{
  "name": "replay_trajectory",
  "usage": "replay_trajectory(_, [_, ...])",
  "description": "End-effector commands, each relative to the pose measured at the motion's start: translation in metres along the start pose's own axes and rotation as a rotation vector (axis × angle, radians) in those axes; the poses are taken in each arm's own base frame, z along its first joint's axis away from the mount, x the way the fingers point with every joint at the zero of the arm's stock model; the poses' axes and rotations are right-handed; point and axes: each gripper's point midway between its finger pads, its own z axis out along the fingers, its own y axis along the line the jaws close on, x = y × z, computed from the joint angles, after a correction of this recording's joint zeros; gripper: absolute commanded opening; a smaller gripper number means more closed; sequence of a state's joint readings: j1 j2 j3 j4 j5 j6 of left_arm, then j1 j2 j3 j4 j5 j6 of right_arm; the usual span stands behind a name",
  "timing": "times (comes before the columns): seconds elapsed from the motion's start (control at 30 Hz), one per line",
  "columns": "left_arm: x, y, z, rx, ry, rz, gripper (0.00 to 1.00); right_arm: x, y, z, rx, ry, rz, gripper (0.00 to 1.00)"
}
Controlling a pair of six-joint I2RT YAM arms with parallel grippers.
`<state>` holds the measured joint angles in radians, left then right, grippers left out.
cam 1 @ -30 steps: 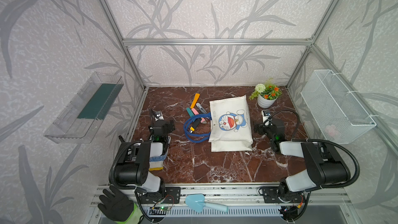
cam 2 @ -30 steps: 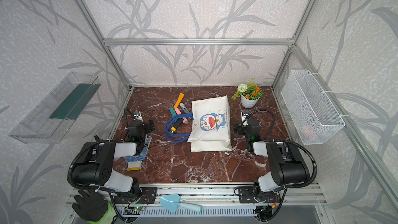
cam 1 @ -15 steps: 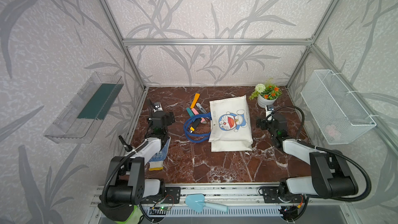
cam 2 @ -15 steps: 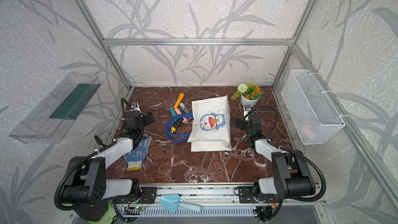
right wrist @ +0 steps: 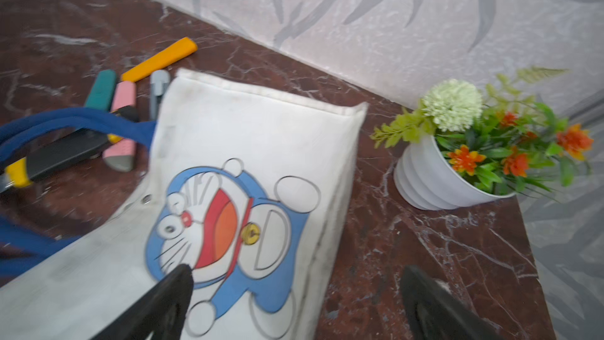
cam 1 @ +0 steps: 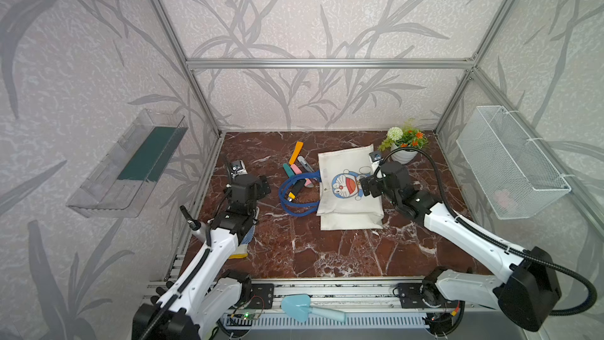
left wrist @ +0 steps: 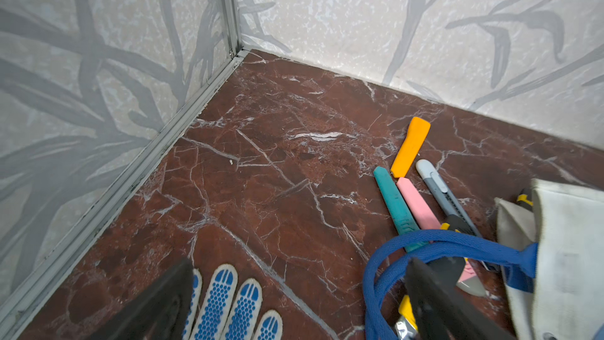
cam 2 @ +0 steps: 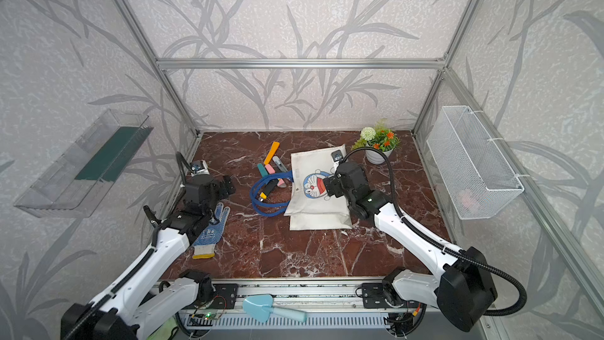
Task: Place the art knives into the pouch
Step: Open the pouch at the center of the board.
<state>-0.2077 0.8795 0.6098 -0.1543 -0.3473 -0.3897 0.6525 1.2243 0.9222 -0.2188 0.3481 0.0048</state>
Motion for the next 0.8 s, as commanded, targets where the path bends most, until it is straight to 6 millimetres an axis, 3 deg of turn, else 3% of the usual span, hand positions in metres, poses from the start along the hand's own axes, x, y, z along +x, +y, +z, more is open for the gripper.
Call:
replay_trajectory(0.0, [0.040, 0.020, -0.016, -0.031, 0.113, -0.077, 0.99, 0.039, 0.040, -0.017, -0.095, 0.197, -0.079, 0.96])
replay_trajectory(0.17, [0.055, 0.023, -0.028, 0.015, 0.113, -0.177, 0.99, 0.044, 0.124, -0.023, -0.338, 0.292, -0.167, 0.87])
replay_trajectory(0.37, [0.056, 0.027, -0.043, 0.036, 0.112, -0.232, 0.99, 0.033, 0.191, -0.002, -0.450, 0.335, -0.331, 0.78])
replay_trajectory(0.57, [0.055, 0.029, -0.052, 0.055, 0.107, -0.267, 0.99, 0.033, 0.242, 0.023, -0.552, 0.397, -0.424, 0.57])
replay_trajectory(0.63, [0.056, 0.030, -0.055, 0.056, 0.107, -0.271, 0.99, 0.036, 0.262, 0.022, -0.579, 0.405, -0.466, 0.53])
replay_trajectory(0.77, [0.058, 0.031, -0.058, 0.068, 0.106, -0.283, 0.99, 0.040, 0.280, 0.035, -0.599, 0.417, -0.469, 0.50])
